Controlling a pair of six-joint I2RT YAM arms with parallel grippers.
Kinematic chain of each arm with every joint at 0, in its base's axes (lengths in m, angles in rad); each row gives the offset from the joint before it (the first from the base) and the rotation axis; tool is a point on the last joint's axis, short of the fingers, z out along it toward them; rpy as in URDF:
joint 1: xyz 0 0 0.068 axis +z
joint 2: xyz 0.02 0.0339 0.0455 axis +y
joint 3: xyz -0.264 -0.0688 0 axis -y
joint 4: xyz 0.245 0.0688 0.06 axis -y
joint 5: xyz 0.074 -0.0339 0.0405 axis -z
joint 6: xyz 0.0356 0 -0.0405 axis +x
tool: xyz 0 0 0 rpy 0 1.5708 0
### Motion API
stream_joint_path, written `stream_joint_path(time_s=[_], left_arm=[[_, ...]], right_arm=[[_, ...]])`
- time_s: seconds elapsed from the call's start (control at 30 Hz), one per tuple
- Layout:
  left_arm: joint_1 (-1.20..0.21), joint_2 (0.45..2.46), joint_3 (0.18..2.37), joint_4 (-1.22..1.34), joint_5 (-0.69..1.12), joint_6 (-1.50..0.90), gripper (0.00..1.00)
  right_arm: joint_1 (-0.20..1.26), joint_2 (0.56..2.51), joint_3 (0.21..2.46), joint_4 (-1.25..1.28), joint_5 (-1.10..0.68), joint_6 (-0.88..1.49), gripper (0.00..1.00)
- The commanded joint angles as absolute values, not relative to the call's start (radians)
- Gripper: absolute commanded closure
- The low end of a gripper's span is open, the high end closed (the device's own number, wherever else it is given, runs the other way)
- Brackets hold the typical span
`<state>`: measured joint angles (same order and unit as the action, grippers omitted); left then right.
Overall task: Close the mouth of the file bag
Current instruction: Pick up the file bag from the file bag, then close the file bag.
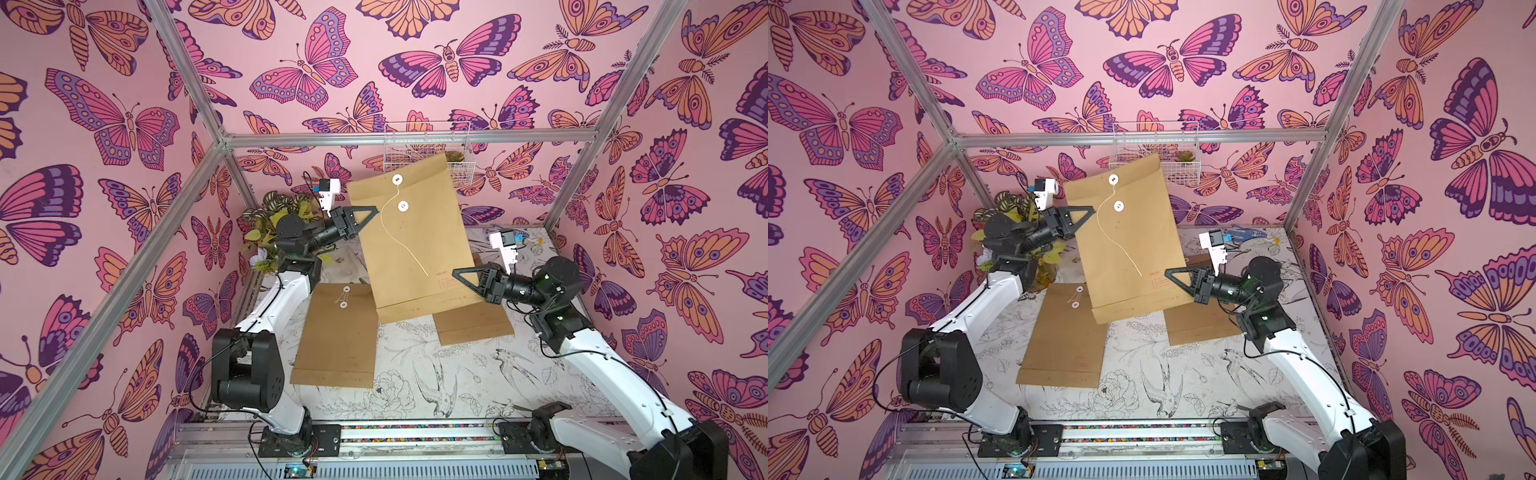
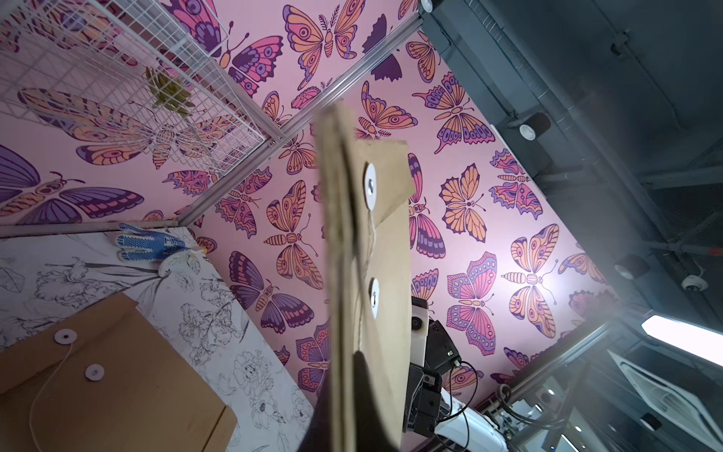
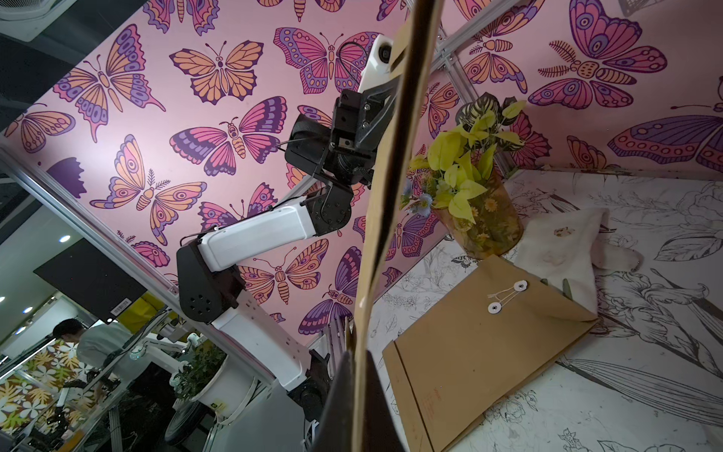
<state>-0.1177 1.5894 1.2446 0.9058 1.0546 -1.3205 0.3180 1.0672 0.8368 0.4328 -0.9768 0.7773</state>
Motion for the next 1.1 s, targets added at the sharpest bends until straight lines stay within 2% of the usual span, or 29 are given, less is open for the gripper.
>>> stream_joint_path(time_s=[0.0,0.1,0.17,0.27,0.4,0.57,0.77,1.07], left_arm=[[-0.093,1.552,1.228,0.946,1.068,-1.291,1.00],[-0.055,1.528,1.212,0.907,1.056,-1.243,1.00],[-0.038,1.508,1.214,0.845,1.055,-1.179,1.00],[-0.036,1.458,1.235,0.608,1.042,-0.973,1.00],[-0.037,1.410,1.252,0.395,1.001,-0.780,1.00],[-0.056,1.378,1.305,0.211,0.959,-0.621,1.00],[-0.079,1.350,1.355,0.119,0.940,-0.564,1.00],[-0.145,1.329,1.424,0.042,0.913,-0.519,1.00]], right_arm=[[0.317,1.081,0.871,0.298,-0.934,0.706,0.72],[0.307,1.062,0.900,0.090,-0.825,0.610,0.51],[0.307,1.038,0.911,-0.029,-0.700,0.549,0.46],[0.310,1.018,0.928,-0.166,-0.521,0.465,0.42],[0.360,1.048,0.975,-0.232,-0.436,0.382,0.40],[0.543,1.101,0.980,-0.116,-0.240,0.299,0.39],[0.682,1.193,0.925,0.183,-0.124,0.280,0.42],[0.819,1.345,0.971,0.373,0.024,0.195,0.45]])
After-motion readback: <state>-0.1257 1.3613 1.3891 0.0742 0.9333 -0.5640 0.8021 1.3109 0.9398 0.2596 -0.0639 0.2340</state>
